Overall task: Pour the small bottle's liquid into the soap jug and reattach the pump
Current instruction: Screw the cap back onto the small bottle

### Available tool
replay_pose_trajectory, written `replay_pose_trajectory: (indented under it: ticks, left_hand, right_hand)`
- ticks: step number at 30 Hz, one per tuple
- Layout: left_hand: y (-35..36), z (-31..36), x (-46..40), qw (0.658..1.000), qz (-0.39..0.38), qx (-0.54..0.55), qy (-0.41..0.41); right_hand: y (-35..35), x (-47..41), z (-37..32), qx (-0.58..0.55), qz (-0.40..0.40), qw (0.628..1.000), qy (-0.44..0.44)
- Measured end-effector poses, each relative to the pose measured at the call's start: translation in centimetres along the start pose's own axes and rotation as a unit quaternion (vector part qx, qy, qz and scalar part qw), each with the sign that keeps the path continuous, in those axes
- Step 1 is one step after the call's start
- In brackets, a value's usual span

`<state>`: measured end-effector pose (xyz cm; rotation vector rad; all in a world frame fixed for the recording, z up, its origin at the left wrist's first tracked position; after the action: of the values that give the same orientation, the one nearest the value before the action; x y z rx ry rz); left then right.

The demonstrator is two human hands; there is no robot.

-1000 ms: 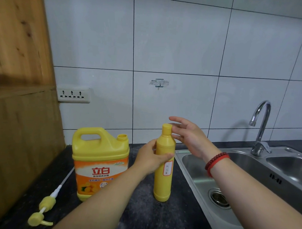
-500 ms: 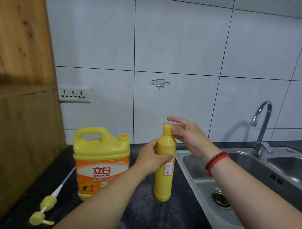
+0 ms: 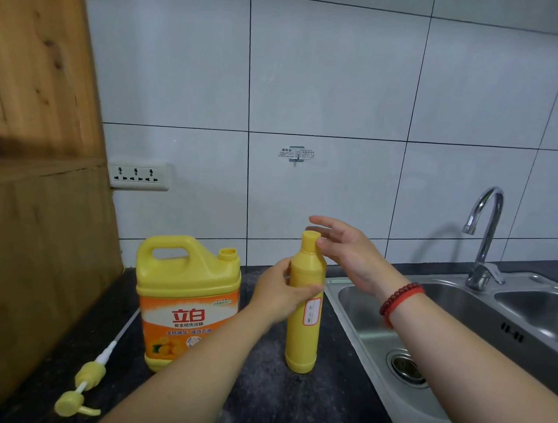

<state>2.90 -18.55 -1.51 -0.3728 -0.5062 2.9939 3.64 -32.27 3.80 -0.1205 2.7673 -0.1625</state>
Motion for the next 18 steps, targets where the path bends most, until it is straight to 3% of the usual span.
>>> replay_pose_trajectory:
  ticks: [18]
  left_hand:
    - [0.0, 0.05, 0.02, 1.0, -0.003, -0.002, -0.001]
  right_hand:
    - [0.33, 0.36, -0.54, 0.036, 0.007, 0.999, -0.004]
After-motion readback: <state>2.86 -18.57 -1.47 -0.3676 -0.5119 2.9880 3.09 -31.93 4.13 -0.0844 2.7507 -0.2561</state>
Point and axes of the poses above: each hand's wrist, its own x-axis away from the middle knuckle, its own y-axis out of the palm, z = x × y, the point moved 1 cm from there along -x, towards the middle knuckle, and after that the axes turned 3 degrees about z, right-handed, at the moved point
